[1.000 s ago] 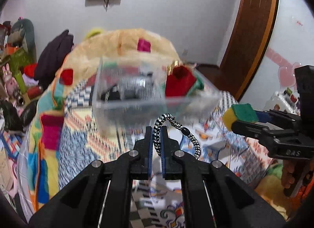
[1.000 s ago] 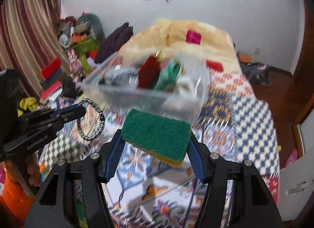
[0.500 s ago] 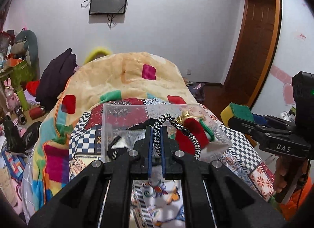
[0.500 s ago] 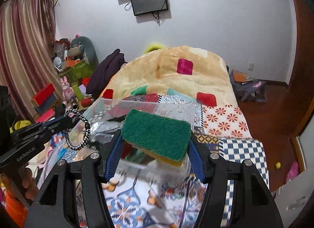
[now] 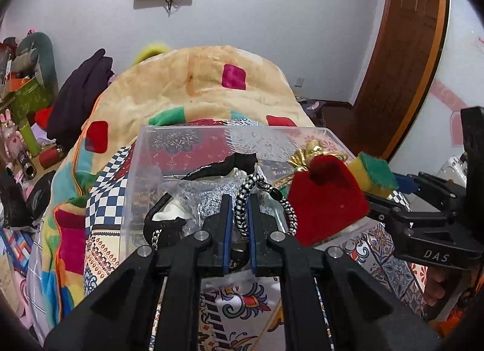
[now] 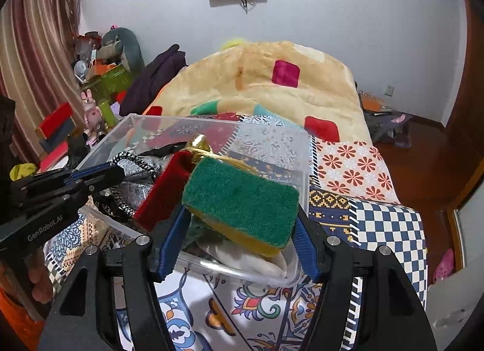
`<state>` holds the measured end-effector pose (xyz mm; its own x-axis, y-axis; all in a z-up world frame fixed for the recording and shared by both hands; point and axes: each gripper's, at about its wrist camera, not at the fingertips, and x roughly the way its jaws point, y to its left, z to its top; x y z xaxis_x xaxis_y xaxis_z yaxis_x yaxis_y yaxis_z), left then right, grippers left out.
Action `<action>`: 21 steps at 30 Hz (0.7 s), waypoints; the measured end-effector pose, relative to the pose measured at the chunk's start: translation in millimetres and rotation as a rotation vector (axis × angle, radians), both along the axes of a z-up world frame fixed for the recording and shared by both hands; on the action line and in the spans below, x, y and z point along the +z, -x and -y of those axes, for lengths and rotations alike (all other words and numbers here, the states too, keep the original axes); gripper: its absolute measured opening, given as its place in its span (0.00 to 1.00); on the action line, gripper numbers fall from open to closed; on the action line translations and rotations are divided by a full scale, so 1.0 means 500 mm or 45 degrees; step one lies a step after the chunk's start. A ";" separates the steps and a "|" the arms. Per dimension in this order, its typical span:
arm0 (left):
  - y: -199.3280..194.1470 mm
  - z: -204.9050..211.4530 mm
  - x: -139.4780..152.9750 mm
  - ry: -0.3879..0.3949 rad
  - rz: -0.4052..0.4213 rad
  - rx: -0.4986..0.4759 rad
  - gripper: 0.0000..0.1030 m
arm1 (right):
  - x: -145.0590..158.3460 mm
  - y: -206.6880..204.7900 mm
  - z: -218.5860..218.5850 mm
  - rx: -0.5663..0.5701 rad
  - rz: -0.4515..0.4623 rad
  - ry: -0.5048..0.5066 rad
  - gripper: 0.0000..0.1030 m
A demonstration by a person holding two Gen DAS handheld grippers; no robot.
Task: Organize soft objects
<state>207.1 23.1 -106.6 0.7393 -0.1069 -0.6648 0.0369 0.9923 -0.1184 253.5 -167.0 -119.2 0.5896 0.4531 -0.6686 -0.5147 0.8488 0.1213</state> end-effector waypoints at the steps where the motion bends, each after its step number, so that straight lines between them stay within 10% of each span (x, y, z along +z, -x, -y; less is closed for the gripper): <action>1: 0.004 0.001 0.004 -0.006 0.005 -0.003 0.13 | 0.003 0.002 0.000 0.001 0.002 0.005 0.64; 7: 0.046 0.002 0.049 -0.028 0.089 0.013 0.43 | 0.034 0.016 0.010 -0.010 0.060 0.002 0.78; 21: 0.179 0.009 0.182 0.013 0.322 0.013 0.54 | 0.159 0.110 0.080 -0.031 0.237 -0.142 0.79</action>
<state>117.7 18.6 -15.8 0.8832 -0.1046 -0.4572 0.0570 0.9915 -0.1168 198.4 -206.9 -39.5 0.7096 0.5024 -0.4940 -0.5167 0.8477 0.1198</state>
